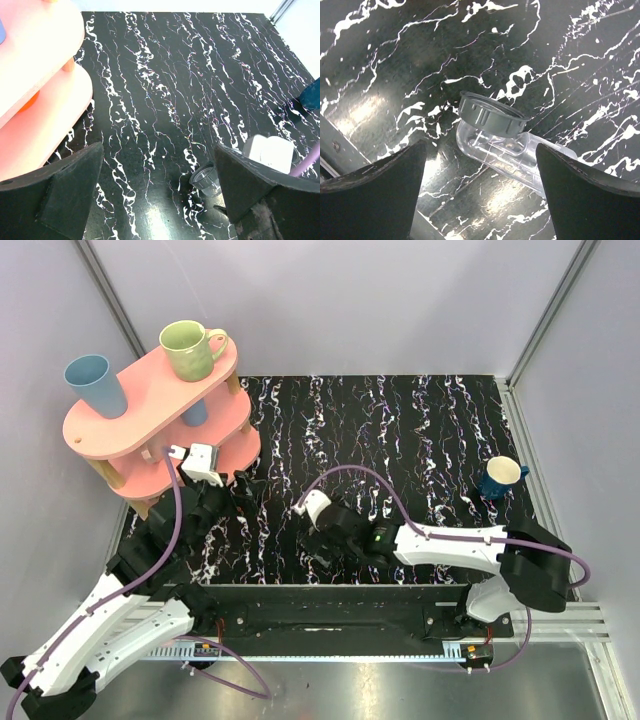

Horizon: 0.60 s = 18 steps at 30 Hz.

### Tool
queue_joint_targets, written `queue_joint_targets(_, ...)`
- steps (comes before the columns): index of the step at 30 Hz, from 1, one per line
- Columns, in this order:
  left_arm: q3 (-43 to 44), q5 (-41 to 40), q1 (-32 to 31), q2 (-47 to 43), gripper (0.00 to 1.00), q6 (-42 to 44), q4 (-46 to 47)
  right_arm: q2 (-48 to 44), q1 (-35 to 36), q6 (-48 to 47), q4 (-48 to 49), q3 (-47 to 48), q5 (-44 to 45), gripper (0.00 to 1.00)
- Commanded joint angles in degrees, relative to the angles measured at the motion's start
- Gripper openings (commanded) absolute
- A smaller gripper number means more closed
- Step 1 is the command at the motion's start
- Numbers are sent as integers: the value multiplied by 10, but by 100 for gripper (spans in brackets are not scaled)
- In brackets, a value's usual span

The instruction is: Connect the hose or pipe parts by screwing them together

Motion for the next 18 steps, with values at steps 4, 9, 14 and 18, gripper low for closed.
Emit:
queue_joint_targets(4, 18, -15, -3, 9, 95, 0, 5, 34, -18, 141, 8, 49, 51, 99)
queue_joint_targets(9, 16, -22, -3, 10, 95, 0, 5, 71, -25, 165, 11, 66, 50, 97)
queue_joint_targets(14, 15, -22, -4, 10, 95, -1, 5, 83, -32, 192, -3, 83, 71, 95)
queue_joint_targets(18, 16, -18, -3, 17, 95, -1, 5, 87, -34, 193, -2, 78, 71, 94)
